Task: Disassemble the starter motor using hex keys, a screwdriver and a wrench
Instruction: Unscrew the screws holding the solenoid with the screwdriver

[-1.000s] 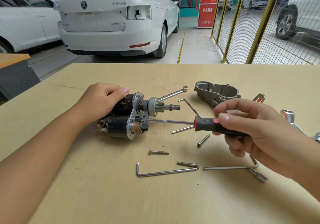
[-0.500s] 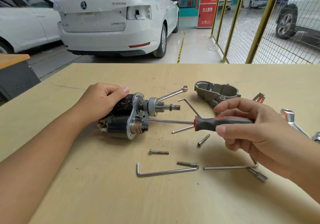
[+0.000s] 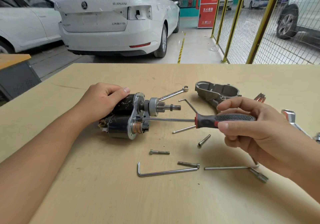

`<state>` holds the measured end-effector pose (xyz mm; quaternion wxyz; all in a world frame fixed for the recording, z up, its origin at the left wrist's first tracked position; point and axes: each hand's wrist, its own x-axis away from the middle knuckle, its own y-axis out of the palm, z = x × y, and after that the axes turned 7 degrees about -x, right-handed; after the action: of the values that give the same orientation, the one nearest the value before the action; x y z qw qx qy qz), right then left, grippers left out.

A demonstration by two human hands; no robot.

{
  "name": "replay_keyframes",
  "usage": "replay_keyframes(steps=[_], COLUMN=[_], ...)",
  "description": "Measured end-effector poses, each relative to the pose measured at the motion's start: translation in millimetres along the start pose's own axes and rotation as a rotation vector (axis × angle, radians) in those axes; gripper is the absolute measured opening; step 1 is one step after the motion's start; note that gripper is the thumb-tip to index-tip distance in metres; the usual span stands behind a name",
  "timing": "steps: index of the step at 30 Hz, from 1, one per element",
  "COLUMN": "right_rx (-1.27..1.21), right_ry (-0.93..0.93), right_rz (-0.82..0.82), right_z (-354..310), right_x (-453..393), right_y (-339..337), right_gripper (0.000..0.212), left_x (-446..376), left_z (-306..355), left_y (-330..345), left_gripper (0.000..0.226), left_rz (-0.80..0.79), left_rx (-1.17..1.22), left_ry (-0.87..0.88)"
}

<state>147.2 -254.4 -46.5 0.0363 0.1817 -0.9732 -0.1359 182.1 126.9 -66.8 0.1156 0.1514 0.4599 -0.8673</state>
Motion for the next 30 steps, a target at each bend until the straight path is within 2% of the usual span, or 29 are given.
replay_keyframes(steps=[3, 5, 7, 9, 12, 16, 19, 23, 25, 30], right_rx=[0.029, 0.085, 0.092, 0.062, 0.038, 0.078, 0.152, 0.073, 0.043, 0.090], right_ry=[0.054, 0.086, 0.067, 0.018, -0.031, 0.043, 0.103, 0.017, -0.015, 0.089], right_rz=[-0.018, 0.008, 0.015, -0.015, -0.003, -0.012, 0.048, -0.005, 0.005, 0.000], right_z=[-0.3, -1.2, -2.2, -2.6, -0.1, 0.2, -1.7, -1.8, -0.4, 0.3], right_x=[1.5, 2.4, 2.4, 2.3, 1.4, 3.5, 3.3, 1.3, 0.8, 3.2], right_y=[5.2, 6.7, 5.5, 3.9, 1.2, 6.2, 6.7, 2.9, 1.7, 6.7], right_gripper=[0.034, 0.044, 0.043, 0.035, 0.039, 0.035, 0.040, 0.034, 0.038, 0.036], left_x=[0.2, 0.6, 0.8, 0.7, 0.0, 0.1, 0.8, 0.8, 1.1, 1.0], left_z=[1.0, 1.4, 1.7, 1.6, 0.5, 0.1, 0.3, 0.9, 0.9, 2.5], left_y=[-0.1, 0.1, 0.7, 0.4, -0.4, -0.1, 0.0, -0.1, -0.2, -0.2], left_gripper=[0.059, 0.052, 0.048, 0.050, 0.054, 0.057, 0.052, 0.055, 0.051, 0.050], left_rz=[-0.002, 0.002, 0.002, 0.003, 0.001, -0.005, -0.005, -0.010, -0.010, -0.015], left_rx=[-0.015, -0.014, -0.013, -0.008, -0.015, -0.020, -0.019, -0.014, -0.013, -0.019], left_ry=[-0.001, 0.004, 0.008, 0.002, 0.001, 0.003, 0.007, 0.004, 0.007, 0.015])
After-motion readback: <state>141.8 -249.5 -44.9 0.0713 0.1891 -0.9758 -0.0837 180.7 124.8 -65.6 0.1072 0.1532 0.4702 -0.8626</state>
